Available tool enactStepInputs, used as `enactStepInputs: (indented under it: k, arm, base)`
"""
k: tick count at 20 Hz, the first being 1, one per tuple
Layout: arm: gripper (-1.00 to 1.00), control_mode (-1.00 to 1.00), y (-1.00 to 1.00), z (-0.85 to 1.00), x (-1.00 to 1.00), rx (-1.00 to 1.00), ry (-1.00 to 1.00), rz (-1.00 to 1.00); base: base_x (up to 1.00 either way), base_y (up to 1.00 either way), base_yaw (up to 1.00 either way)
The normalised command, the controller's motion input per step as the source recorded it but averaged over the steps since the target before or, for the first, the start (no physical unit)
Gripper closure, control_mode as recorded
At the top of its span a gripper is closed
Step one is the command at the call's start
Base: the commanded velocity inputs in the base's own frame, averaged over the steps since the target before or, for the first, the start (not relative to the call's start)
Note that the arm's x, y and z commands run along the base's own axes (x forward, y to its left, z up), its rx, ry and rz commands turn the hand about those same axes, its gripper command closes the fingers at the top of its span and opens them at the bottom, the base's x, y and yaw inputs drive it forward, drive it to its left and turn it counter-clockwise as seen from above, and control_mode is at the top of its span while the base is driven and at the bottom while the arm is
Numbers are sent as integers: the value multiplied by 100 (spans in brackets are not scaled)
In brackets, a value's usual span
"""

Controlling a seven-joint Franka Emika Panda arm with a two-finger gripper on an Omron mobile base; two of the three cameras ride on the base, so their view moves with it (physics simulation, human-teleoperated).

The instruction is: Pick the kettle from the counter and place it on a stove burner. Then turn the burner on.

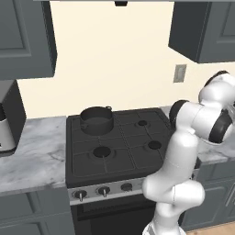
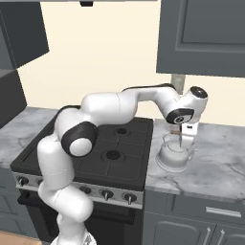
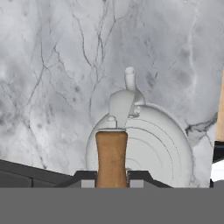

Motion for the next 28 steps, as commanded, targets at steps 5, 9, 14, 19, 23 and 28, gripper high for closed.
enactStepInputs:
  k: [5, 9, 14, 19, 23, 28]
  arm:
    - [100, -100, 25, 80, -1, -6, 14, 0]
    - [100, -100, 51, 20, 0, -9, 10, 0]
    - [100, -100, 60, 1, 0, -5, 13, 0]
    - [100, -100, 67, 1, 0, -5, 15, 0]
    - [100, -100, 60, 1, 0, -7, 8, 0]
    - [100, -100, 47, 6, 0, -4, 4, 0]
  base:
    - [0, 0, 0]
    - [0, 0, 0]
    - [0, 0, 0]
    - [0, 0, 0]
    - [0, 0, 0]
    - [0, 0, 0]
